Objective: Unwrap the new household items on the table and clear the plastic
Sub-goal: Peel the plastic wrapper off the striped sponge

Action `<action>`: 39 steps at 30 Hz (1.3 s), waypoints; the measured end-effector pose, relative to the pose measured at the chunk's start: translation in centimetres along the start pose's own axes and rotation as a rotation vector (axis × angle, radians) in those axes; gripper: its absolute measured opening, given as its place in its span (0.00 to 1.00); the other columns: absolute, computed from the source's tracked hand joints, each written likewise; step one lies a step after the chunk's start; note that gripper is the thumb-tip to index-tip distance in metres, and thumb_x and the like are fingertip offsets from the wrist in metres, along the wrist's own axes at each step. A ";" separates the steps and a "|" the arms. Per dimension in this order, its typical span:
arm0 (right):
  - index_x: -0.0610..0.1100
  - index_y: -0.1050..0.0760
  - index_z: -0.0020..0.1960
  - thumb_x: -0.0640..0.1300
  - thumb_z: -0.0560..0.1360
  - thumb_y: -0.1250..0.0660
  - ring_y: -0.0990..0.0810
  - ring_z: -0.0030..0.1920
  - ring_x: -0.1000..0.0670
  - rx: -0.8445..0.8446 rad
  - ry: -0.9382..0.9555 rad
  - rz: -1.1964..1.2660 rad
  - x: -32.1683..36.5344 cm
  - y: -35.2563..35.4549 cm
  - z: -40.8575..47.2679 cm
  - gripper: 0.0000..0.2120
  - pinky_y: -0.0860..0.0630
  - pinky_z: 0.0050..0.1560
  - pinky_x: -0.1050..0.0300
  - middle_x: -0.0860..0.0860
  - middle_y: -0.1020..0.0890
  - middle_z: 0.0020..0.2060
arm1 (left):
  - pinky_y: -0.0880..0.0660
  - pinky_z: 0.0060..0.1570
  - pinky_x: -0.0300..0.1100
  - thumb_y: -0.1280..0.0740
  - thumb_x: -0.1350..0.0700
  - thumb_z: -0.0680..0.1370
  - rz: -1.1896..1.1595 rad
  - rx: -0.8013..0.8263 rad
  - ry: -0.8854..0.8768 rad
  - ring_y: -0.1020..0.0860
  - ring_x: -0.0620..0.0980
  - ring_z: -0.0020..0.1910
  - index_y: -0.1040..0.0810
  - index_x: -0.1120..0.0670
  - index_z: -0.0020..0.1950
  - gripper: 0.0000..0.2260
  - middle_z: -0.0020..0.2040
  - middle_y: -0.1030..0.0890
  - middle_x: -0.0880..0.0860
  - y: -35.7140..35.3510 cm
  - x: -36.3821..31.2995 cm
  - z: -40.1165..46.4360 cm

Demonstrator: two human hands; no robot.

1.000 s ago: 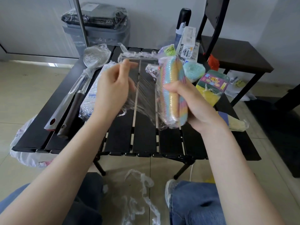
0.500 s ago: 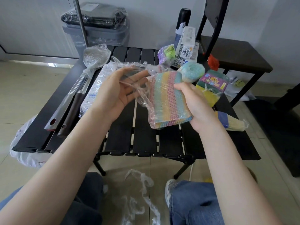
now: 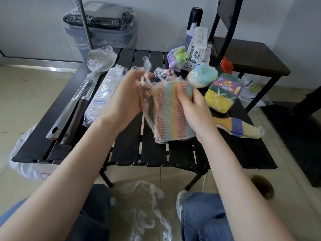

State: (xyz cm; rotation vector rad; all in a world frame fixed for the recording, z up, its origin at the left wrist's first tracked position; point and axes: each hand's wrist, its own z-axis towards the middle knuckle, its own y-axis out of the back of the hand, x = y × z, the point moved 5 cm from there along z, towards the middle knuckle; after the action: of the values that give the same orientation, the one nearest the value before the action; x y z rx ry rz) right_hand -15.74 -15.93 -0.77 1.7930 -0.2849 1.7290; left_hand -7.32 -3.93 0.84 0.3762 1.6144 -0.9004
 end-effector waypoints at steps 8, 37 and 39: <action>0.43 0.33 0.71 0.75 0.68 0.49 0.27 0.66 0.46 -0.041 0.059 -0.195 0.7 0.0 -0.3 0.44 0.30 0.66 0.42 0.47 0.25 0.66 | 0.37 0.33 0.32 0.44 0.49 0.83 1.016 -0.339 -0.347 0.32 0.40 0.31 0.29 0.56 0.41 0.16 0.36 0.30 0.47 0.7 0.0 -0.7; 0.48 0.26 0.63 0.59 0.82 0.48 0.20 0.57 0.52 -0.011 -0.022 0.397 0.7 0.2 0.1 0.21 0.22 0.59 0.47 0.50 0.19 0.57 | 0.37 0.19 0.30 0.31 0.47 0.74 0.385 -0.145 -0.011 0.27 0.43 0.24 0.20 0.62 0.46 0.17 0.32 0.19 0.49 -1.1 0.8 -1.5; 0.52 0.30 0.66 0.63 0.78 0.43 0.19 0.57 0.52 0.129 -0.073 0.446 1.2 -0.4 0.0 0.23 0.20 0.56 0.50 0.51 0.20 0.59 | 0.34 0.20 0.27 0.31 0.54 0.76 0.390 -0.180 -0.085 0.24 0.39 0.24 0.21 0.58 0.45 0.07 0.31 0.18 0.45 -1.1 -0.1 -1.7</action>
State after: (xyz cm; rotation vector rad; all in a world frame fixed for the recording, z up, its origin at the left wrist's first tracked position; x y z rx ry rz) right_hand -15.39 -15.33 0.28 1.9983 -0.6597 2.0217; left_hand -9.25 -3.39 1.35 0.4977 1.4629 -0.4655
